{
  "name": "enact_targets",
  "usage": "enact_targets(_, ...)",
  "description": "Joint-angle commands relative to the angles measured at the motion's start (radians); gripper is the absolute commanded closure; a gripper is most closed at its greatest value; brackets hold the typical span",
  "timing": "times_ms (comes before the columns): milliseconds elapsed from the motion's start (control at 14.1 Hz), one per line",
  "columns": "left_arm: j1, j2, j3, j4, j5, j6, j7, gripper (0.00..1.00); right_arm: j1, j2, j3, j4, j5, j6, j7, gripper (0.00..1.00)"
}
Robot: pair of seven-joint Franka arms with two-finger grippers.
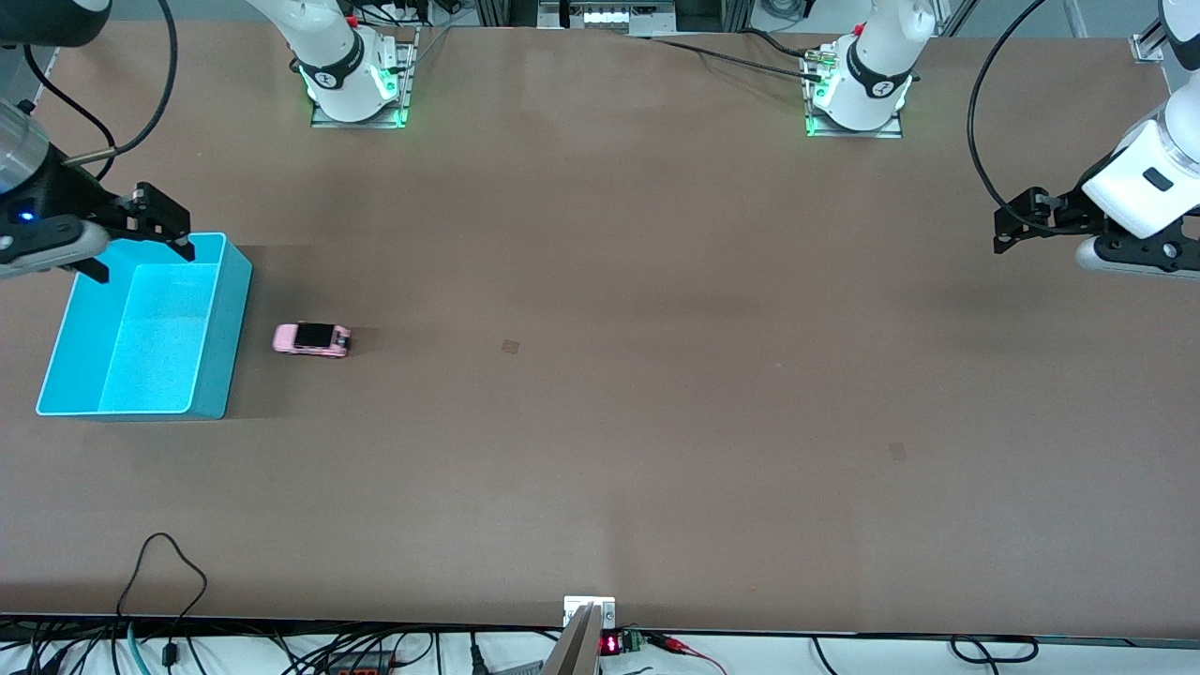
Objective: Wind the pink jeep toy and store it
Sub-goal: 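Move the right gripper toward the jeep beside the cyan bin, then grasp the pink jeep with the right gripper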
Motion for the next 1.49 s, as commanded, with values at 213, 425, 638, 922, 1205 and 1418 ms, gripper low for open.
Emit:
enact_targets(213,0.000,-0.015,-0.001,-0.005,-0.014,-0.013,0.003,0.00,-0.017,0.102,0.006,-0.024,-0.006,-0.081,-0.504,0.00)
enact_targets(425,0.000,-0.015,-0.001,-0.005,-0.014,-0.013,0.003,0.00,-0.015,0.170,0.006,-0.079,-0.011,-0.063,-0.588,0.00)
enact_targets(638,0.000,-0.015,-0.001,-0.005,-0.014,-0.014,0.002,0.00,-0.017,0.228,0.006,-0.121,-0.049,0.025,-0.682,0.00)
enact_targets(922,-0.001,-0.015,-0.001,-0.005,-0.014,-0.031,0.003,0.00,-0.036,0.225,0.004,-0.312,-0.095,0.299,-0.801,0.00)
enact_targets(1205,-0.004,-0.015,-0.001,-0.004,-0.012,-0.036,0.002,0.00,-0.092,0.237,0.006,-0.499,-0.097,0.612,-0.892,0.00)
enact_targets(1418,-0.009,-0.015,-0.001,-0.002,-0.012,-0.040,0.003,0.00,-0.107,0.260,0.006,-0.564,-0.097,0.736,-0.934,0.00)
